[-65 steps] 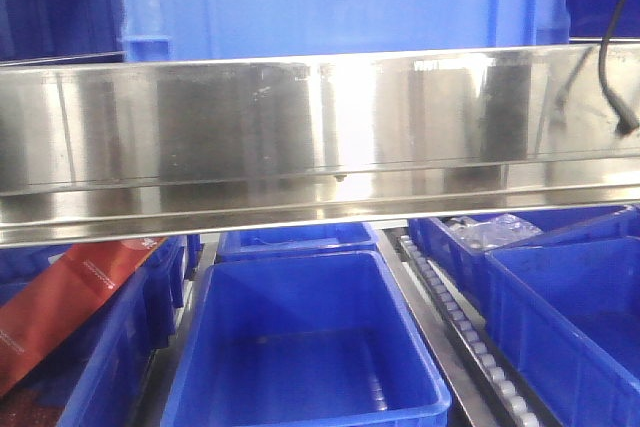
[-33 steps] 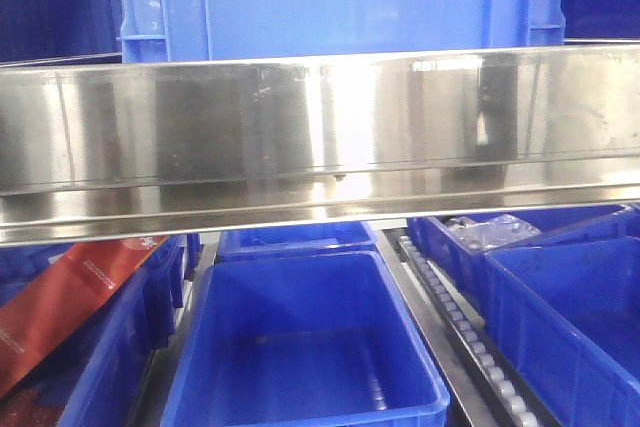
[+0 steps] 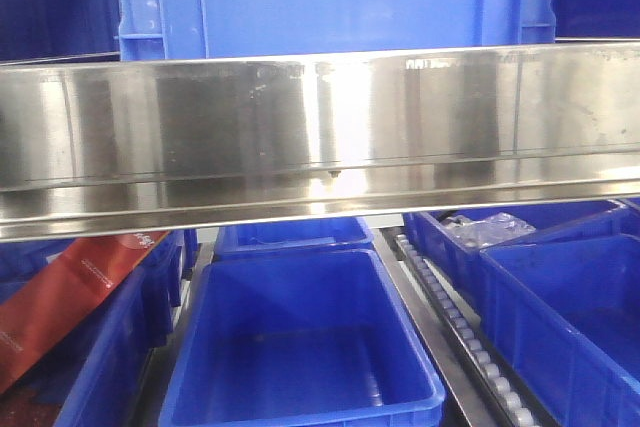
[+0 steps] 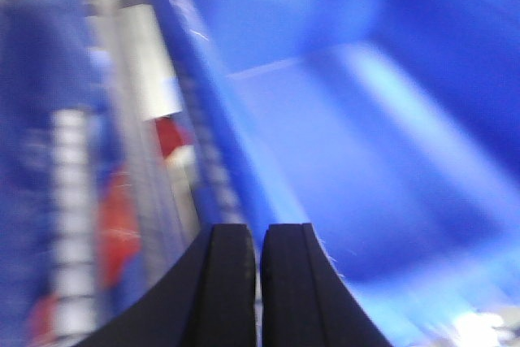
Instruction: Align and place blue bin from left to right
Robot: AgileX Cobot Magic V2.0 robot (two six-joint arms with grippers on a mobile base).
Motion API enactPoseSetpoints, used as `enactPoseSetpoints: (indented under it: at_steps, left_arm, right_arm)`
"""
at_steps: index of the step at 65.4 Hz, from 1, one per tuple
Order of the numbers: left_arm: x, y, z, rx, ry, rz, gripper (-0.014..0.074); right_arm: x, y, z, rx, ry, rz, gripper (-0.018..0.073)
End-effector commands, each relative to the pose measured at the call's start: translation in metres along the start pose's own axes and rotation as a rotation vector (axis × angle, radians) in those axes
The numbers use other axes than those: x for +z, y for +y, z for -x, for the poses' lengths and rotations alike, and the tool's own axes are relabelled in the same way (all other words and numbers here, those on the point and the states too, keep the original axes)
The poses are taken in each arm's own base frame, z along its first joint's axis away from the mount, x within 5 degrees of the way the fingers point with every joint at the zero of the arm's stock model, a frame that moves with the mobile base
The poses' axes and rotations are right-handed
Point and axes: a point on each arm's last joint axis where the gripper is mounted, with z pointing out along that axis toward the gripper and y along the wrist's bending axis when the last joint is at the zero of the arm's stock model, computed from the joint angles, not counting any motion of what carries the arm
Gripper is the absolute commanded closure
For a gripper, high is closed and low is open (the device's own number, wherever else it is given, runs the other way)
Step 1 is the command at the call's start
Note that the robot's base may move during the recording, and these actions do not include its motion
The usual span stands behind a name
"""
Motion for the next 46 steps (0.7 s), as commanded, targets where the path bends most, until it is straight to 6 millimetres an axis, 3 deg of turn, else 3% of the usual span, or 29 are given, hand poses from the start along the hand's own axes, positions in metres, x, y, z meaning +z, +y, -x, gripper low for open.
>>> enactPoseSetpoints:
  at_steps: [1,26,46]
  left_arm:
    - [-0.021,0.001,-0.017,-0.014,-0.108,-0.039,0.0574]
    - [-0.113,0.02,-0.107,-0.016,-0.374,-0.071,0.0574]
    - [-0.144,0.03,-0.169,-0.017,-0.467,-0.066,0.0574]
  right_arm:
    - [-0.017,-0.002,-0.01,-0.026,-0.093,-0.003,0.0648]
    - [-0.097,-0.008,-0.087,-0.029,-0.198,0.003,0.0648]
    - [-0.144,-0.013,-0.15,-0.025,-0.315,0.007,0.0648]
